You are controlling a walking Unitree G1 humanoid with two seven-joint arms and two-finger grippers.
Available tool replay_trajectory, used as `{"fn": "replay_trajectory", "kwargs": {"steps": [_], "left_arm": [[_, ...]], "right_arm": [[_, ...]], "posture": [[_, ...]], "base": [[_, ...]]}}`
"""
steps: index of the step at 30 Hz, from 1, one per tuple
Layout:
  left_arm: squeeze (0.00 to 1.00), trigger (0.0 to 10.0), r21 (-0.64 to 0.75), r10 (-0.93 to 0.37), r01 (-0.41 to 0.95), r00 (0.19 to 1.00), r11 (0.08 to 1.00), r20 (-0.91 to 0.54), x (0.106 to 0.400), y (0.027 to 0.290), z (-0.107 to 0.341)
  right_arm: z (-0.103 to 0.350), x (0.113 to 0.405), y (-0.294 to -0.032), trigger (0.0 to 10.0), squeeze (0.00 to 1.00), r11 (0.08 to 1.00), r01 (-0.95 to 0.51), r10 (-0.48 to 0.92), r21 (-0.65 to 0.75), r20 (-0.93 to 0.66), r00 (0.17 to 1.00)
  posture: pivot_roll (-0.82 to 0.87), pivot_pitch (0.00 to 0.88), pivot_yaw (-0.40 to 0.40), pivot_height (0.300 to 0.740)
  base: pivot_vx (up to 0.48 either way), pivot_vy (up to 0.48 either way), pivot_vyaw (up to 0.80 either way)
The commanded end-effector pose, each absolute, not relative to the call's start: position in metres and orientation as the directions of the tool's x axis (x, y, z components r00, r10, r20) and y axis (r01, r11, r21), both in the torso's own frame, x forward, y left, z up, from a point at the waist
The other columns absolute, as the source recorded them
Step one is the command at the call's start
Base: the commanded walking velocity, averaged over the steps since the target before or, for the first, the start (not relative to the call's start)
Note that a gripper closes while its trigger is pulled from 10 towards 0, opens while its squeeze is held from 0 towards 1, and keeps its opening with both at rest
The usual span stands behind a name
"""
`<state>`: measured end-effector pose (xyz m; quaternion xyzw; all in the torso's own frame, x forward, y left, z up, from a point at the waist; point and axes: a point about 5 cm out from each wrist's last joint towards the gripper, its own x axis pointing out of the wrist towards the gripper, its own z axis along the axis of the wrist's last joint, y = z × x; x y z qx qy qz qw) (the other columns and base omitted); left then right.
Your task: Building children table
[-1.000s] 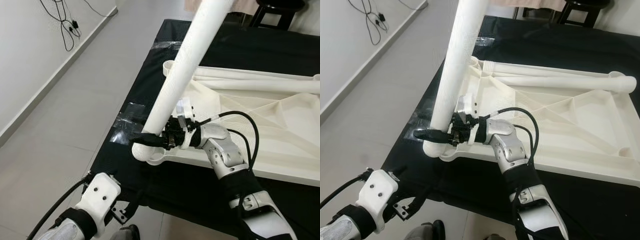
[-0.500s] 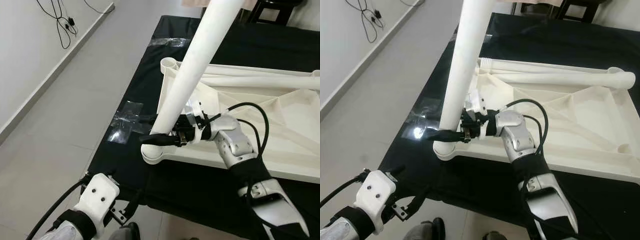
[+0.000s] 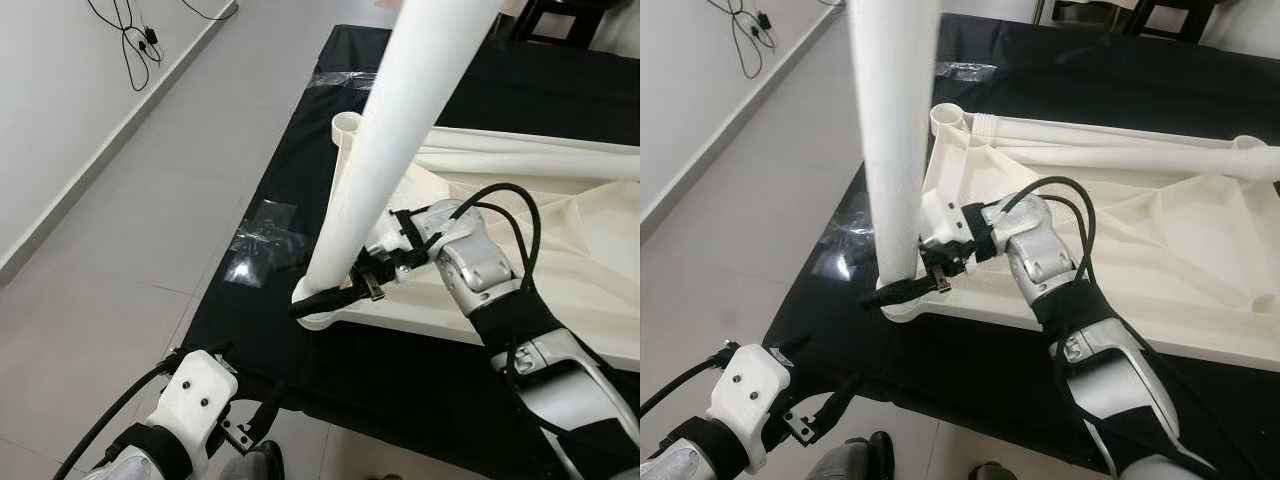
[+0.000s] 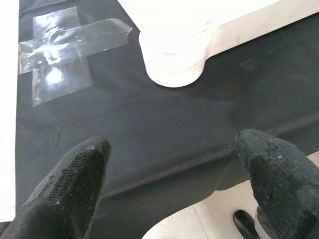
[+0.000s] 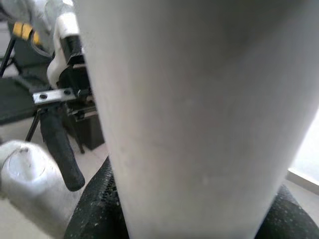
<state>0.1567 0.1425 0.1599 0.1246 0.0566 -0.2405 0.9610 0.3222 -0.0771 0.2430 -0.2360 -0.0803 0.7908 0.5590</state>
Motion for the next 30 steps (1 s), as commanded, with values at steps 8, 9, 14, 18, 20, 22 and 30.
{"fn": "replay_trajectory", "kwargs": {"steps": [8,9,14,18,20,22,30], "left_arm": [[0.00,10.0,0.189,-0.457,0.479,0.877,0.857,-0.151,0.155,0.139,0.161],[0.00,10.0,0.189,-0.457,0.479,0.877,0.857,-0.151,0.155,0.139,0.161],[0.00,10.0,0.186,-0.455,0.476,0.879,0.860,-0.145,0.155,0.139,0.162],[0.00,10.0,0.185,-0.454,0.475,0.879,0.861,-0.144,0.154,0.139,0.162],[0.00,10.0,0.185,-0.454,0.475,0.879,0.861,-0.144,0.154,0.139,0.162],[0.00,10.0,0.185,-0.453,0.474,0.880,0.861,-0.143,0.154,0.138,0.163],[0.00,10.0,0.180,-0.455,0.476,0.879,0.861,-0.144,0.153,0.138,0.163]], "right_arm": [[0.238,0.329,-0.056,10.0,0.00,-0.435,-0.871,0.883,-0.230,-0.299,-0.362],[0.238,0.329,-0.056,10.0,0.00,-0.435,-0.871,0.883,-0.230,-0.299,-0.362],[0.247,0.336,-0.047,10.0,0.00,-0.419,-0.886,0.897,-0.198,-0.240,-0.371],[0.249,0.338,-0.043,10.0,0.00,-0.407,-0.894,0.907,-0.187,-0.202,-0.371],[0.249,0.338,-0.043,10.0,0.00,-0.407,-0.894,0.907,-0.187,-0.202,-0.371],[0.249,0.339,-0.043,10.0,0.00,-0.399,-0.899,0.912,-0.182,-0.178,-0.369],[0.240,0.346,-0.054,10.0,0.00,-0.293,-0.932,0.955,-0.212,-0.105,-0.277]], "posture": [[0.07,0.278,-0.035,0.740],[0.07,0.278,-0.035,0.740],[0.07,0.284,-0.036,0.740],[0.07,0.287,-0.036,0.740],[0.07,0.287,-0.036,0.740],[0.07,0.289,-0.036,0.740],[0.07,0.292,-0.036,0.740]], "base": [[0.000,0.000,0.00],[0.000,0.000,0.00],[0.000,0.000,0.00],[0.000,0.000,0.00],[0.000,0.000,0.00],[0.000,0.000,0.00],[0.000,0.000,0.00]]}}
